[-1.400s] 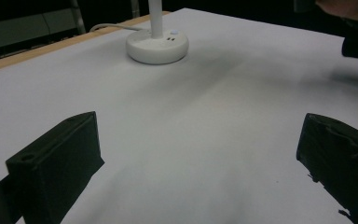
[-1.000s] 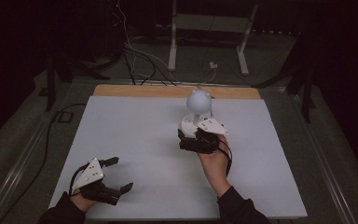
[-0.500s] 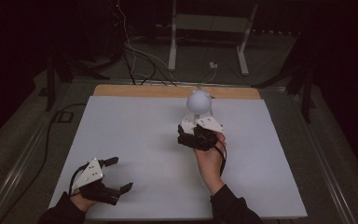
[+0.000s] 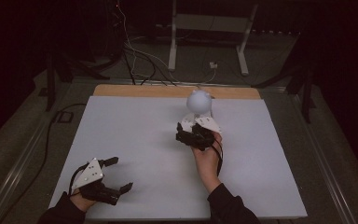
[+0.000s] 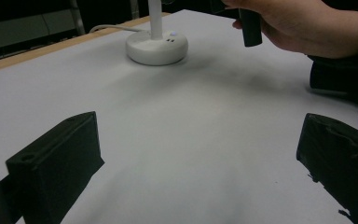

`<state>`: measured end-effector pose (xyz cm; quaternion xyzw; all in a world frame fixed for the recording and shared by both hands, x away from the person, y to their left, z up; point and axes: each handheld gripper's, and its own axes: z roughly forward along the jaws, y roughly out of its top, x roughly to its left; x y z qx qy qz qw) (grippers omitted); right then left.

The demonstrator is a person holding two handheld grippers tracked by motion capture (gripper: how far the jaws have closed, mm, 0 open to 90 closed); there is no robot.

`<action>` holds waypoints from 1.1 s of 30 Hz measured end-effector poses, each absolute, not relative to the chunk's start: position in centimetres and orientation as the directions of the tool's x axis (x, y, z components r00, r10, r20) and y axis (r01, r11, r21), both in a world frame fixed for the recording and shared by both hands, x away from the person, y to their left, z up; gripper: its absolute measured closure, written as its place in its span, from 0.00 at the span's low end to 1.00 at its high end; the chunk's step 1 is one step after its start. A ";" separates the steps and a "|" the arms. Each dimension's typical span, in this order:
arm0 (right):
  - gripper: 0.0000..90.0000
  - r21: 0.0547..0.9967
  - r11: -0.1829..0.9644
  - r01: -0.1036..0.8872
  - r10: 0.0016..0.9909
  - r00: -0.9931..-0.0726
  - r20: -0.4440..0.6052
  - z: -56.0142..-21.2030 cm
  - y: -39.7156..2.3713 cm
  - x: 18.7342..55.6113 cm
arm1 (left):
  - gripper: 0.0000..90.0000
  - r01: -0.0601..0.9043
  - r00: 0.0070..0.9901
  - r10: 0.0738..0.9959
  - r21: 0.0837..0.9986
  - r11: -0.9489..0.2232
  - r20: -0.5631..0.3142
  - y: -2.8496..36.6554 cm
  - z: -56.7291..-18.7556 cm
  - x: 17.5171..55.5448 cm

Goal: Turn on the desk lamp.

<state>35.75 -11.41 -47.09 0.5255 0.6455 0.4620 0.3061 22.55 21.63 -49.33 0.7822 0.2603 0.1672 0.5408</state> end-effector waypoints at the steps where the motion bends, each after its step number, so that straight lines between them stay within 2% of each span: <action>1: 0.01 0.918 0.019 0.396 0.962 -0.257 0.091 -47.2 -11.4 35.8 | 0.00 0.226 0.809 0.588 0.933 -0.280 -0.019 21.6 -49.3 22.5; 2: 0.06 0.916 0.016 0.402 0.962 -0.255 0.095 -47.2 -11.3 35.9 | 0.00 0.226 0.809 0.588 0.933 -0.280 -0.019 21.6 -49.3 22.5; 4: 0.09 0.915 0.021 0.404 0.967 -0.241 0.084 -47.3 -11.2 36.0 | 0.00 0.226 0.809 0.587 0.934 -0.278 -0.021 21.6 -49.3 22.6; 9: 0.26 0.905 0.027 0.425 0.975 -0.213 0.070 -47.7 -11.1 36.4 | 0.00 0.225 0.809 0.587 0.933 -0.281 -0.019 21.6 -49.3 22.6; 13: 0.44 0.898 0.006 0.440 0.976 -0.198 0.091 -48.0 -11.1 36.6 | 0.00 0.226 0.809 0.588 0.932 -0.283 -0.018 21.6 -49.3 22.6; 14: 0.44 0.898 0.006 0.440 0.976 -0.198 0.091 -48.0 -11.1 36.6 | 0.00 0.226 0.809 0.588 0.932 -0.284 -0.017 21.6 -49.3 22.6; 17: 0.53 0.889 -0.019 0.458 0.977 -0.181 0.114 -48.1 -11.2 36.9 | 0.00 0.226 0.809 0.588 0.932 -0.283 -0.018 21.6 -49.4 22.6; 28: 0.86 0.848 -0.013 0.530 0.981 -0.159 0.115 -49.0 -11.7 37.9 | 0.00 0.227 0.810 0.586 0.932 -0.283 -0.019 21.6 -49.4 22.6; 33: 0.96 0.833 -0.004 0.553 0.981 -0.158 0.110 -49.4 -11.8 38.2 | 0.00 0.227 0.810 0.586 0.932 -0.282 -0.020 21.6 -49.4 22.6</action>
